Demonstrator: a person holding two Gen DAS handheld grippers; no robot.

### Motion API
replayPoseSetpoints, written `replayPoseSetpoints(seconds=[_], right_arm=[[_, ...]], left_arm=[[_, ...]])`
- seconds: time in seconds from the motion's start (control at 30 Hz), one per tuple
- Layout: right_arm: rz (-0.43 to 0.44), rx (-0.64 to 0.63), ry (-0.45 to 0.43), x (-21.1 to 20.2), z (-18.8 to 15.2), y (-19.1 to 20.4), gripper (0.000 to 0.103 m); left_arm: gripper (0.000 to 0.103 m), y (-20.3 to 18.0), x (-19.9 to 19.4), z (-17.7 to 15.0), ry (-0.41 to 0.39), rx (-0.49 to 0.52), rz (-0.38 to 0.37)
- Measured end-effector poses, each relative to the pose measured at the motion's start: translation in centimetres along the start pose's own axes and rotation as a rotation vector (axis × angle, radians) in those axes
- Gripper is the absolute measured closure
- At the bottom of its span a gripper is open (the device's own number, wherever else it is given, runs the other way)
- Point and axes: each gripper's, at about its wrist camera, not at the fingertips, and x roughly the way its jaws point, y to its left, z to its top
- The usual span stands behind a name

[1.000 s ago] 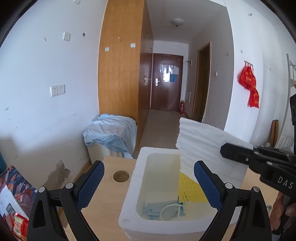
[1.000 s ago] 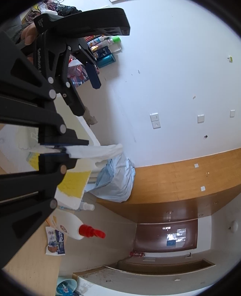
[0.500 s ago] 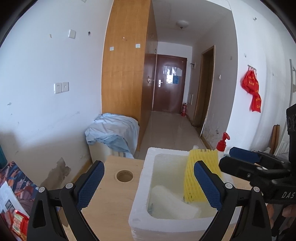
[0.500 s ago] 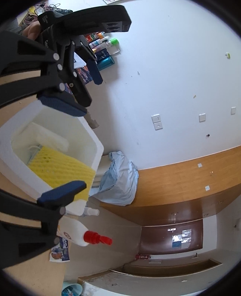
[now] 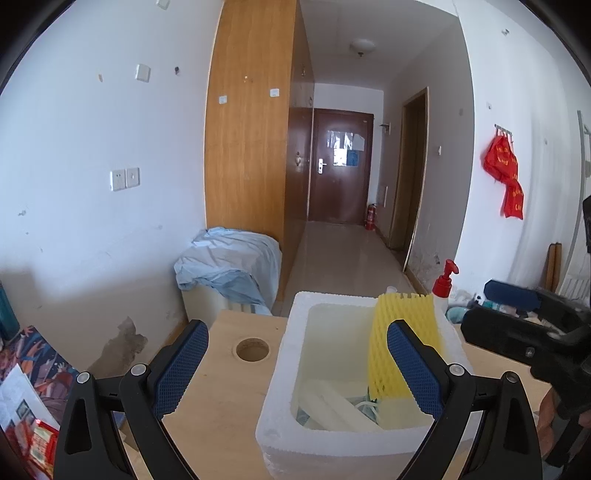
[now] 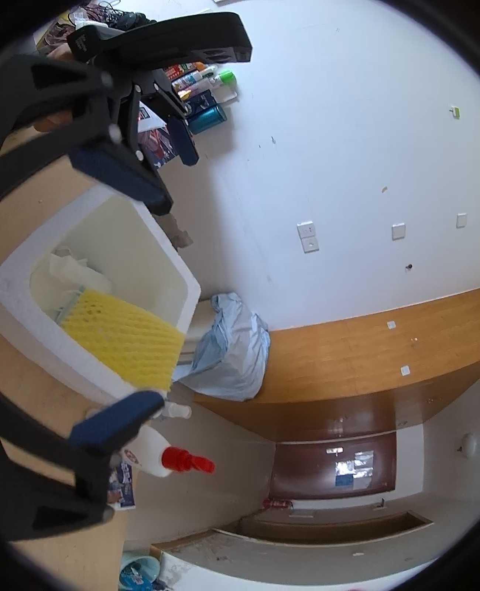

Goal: Organize soft objects
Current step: 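Open the left gripper to drop the foam stick while the right gripper releases the tissue into the box, then withdraw both open grippers from the box toward the grey sock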

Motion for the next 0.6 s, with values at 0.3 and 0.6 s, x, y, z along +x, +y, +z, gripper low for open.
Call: replayPoseSetpoints(seconds=[0.3, 0.6], right_arm=[[-0.044, -0.019, -0.024, -2.1, 0.0, 0.6, 0.0], [-0.059, -0.031, -0.047, -5.0, -0.1, 1.6, 0.0]], left_arm=[[0.005, -0.7, -2.2, -0.3, -0.013, 0.003, 0.001], [0.005, -2.0, -6.4, 0.2, -0.049, 0.012, -0.014]])
